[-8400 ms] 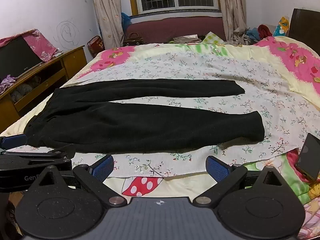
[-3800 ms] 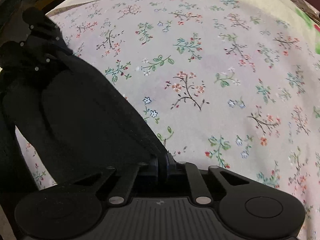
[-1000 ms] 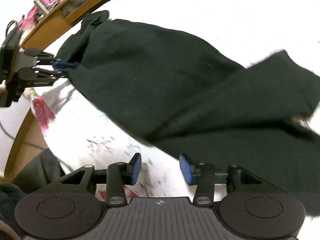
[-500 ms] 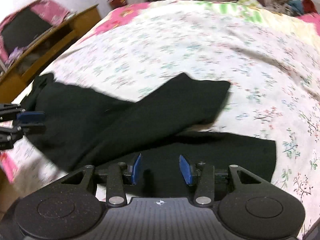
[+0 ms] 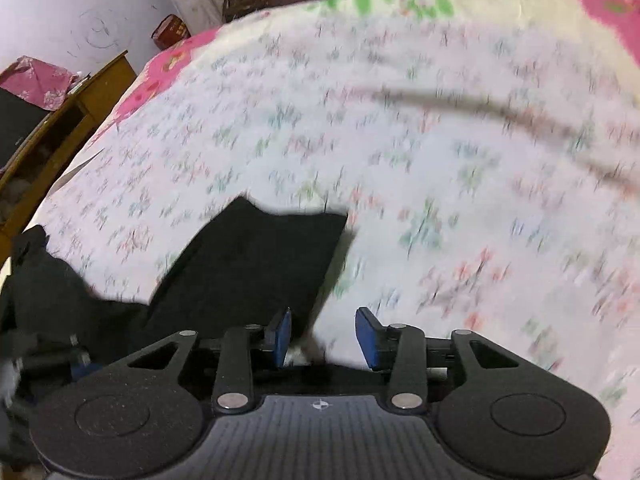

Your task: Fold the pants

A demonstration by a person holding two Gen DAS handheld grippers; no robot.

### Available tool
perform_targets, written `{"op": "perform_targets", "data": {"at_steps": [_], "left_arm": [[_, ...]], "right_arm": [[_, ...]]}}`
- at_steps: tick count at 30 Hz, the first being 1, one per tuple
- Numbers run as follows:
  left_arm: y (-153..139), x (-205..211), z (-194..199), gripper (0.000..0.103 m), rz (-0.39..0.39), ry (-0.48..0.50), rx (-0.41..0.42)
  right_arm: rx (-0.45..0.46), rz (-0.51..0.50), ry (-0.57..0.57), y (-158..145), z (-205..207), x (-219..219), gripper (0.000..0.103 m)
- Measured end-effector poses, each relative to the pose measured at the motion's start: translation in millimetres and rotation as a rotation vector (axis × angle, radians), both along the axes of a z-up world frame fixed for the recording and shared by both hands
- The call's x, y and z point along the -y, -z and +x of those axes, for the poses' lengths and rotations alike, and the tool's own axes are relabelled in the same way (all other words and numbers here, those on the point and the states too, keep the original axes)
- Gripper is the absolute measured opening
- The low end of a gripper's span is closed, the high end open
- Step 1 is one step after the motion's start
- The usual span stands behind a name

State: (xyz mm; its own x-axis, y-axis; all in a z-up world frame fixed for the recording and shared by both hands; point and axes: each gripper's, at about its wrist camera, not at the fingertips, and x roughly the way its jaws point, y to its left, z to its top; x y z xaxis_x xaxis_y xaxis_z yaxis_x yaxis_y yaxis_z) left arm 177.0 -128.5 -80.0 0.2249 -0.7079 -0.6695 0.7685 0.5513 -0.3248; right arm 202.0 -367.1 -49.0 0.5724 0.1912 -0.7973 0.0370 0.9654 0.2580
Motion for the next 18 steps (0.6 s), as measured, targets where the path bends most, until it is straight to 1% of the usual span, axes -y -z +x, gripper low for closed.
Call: {"op": "perform_targets", "data": {"at_steps": [3, 5, 6, 7, 10, 12, 13, 15, 17, 18], "left_arm": [[1, 7, -10, 0.053, -0.03, 0.02, -0.018], [2, 11, -19, 0.053, -0.009, 0.035, 0.03], [3, 12, -23, 0.054, 0.001, 0.043, 0.057], [4, 12, -26, 0.054, 0.004, 0.045, 0.068], [6, 12, -27, 0.054, -0.007, 0.04, 0.071], [5, 11, -27, 0.054, -0.014, 0.038, 0.069], [6, 11, -27, 0.054, -0.017, 0.037, 0.068], [4, 11, -28, 0.054, -0.016, 0.038, 0.076], [3, 12, -32, 0.054, -0.011, 0.046, 0.095], [2, 10, -35, 0.054, -0.007, 0.049, 0.105]], "right_arm": [[0.041, 0.011, -0.016, -18, 9, -11, 0.027], [0.026, 0.034, -0.029, -24, 19, -21, 0.029], [0.02, 0.039, -0.033, -25, 23, -29, 0.034], [0.016, 0.044, -0.037, -25, 25, -38, 0.036], [0.01, 0.058, -0.067, -23, 31, -60, 0.038], [-0.009, 0.027, -0.058, -15, 41, -72, 0.038], [-0.022, 0.035, -0.051, -11, 45, -75, 0.037], [-0.051, 0.087, -0.027, -3, 54, -75, 0.036], [-0.073, 0.068, -0.012, 2, 60, -79, 0.02], [-0.081, 0.048, -0.006, 5, 63, -79, 0.0]]}}
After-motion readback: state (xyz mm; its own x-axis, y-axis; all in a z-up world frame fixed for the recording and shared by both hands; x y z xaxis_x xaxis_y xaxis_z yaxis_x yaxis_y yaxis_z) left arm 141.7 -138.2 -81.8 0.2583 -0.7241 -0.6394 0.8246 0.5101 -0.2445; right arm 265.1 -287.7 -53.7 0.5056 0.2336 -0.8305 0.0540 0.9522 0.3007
